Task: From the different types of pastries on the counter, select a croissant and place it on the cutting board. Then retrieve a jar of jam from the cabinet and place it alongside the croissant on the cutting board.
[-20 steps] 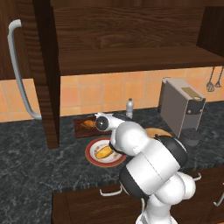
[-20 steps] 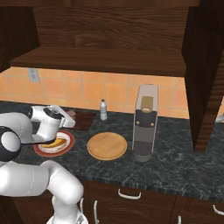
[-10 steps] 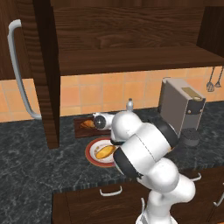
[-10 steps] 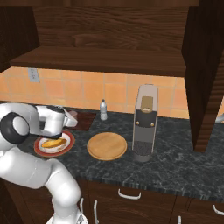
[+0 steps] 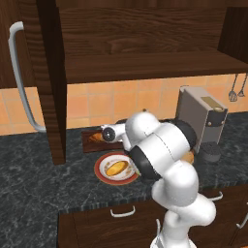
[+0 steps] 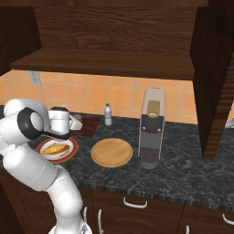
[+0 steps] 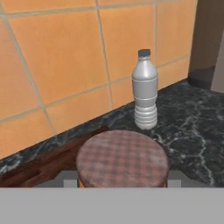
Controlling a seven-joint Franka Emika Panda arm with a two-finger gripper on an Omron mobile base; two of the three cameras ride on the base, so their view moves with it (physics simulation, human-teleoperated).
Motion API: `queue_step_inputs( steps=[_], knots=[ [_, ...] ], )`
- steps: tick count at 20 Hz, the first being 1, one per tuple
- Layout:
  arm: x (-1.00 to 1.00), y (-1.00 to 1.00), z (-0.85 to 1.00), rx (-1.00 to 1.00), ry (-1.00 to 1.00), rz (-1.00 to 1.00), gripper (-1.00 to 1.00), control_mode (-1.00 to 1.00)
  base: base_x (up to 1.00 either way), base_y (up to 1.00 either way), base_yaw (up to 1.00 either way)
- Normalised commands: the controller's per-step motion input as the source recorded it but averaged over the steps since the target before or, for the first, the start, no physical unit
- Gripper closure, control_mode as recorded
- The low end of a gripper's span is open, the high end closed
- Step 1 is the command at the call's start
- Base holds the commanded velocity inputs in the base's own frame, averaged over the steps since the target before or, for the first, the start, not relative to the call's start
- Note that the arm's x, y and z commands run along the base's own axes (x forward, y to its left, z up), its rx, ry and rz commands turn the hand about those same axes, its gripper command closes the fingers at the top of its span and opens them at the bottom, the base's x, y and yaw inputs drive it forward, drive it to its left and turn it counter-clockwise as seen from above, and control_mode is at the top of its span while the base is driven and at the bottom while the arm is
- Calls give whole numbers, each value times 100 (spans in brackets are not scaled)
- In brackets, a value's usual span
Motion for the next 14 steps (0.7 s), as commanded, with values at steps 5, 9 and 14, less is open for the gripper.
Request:
queue_step_inputs(
  steps=[5,9,14],
  knots=[
    [2,1,-36,0,0,0,-100,-100,0,0,0],
    [-8,-1,-28,0,-2,0,-100,-100,0,0,0],
    [-21,0,2,0,-3,0,-100,-100,0,0,0]
  ],
)
